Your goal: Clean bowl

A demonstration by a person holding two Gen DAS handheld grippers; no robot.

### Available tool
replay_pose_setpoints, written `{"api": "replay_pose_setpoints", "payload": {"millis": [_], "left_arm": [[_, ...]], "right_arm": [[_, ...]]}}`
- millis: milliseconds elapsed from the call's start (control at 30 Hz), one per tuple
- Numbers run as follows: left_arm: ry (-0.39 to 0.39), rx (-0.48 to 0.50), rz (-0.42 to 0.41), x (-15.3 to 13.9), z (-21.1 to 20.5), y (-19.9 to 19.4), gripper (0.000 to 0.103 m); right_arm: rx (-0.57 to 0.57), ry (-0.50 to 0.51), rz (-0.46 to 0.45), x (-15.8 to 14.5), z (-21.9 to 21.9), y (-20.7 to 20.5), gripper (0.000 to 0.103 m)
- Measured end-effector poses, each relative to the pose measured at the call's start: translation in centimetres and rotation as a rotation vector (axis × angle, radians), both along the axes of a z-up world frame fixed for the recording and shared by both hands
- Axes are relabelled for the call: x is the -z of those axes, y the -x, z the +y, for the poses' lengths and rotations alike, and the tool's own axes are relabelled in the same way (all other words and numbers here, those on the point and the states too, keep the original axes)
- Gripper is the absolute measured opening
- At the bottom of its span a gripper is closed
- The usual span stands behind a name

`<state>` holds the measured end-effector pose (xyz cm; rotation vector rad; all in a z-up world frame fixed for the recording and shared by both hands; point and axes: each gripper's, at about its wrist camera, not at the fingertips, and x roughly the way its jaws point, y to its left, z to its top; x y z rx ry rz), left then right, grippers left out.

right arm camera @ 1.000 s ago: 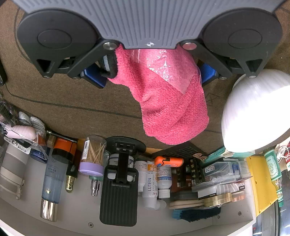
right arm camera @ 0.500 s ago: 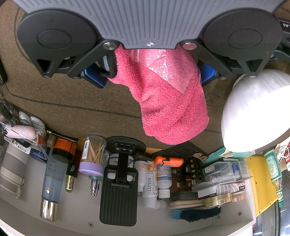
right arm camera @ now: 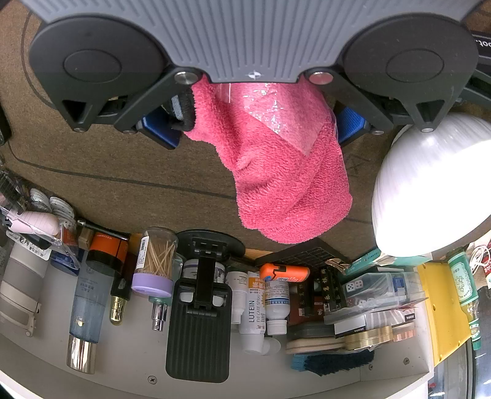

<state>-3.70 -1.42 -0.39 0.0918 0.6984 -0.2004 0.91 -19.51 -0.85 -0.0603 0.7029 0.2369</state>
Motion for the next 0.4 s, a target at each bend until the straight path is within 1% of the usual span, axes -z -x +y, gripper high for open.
{"api": "replay_pose_setpoints", "payload": {"millis": [133, 400], "left_arm": [[0.001, -0.021, 0.002, 0.02, 0.14, -0.13, 0.103], [-0.001, -0.023, 0.001, 0.07, 0.22, -0.14, 0.103]], "right_arm": [[0.000, 0.000, 0.000, 0.00, -0.03, -0.01, 0.103], [0.000, 0.000, 0.000, 0.00, -0.05, 0.00, 0.103]]}}
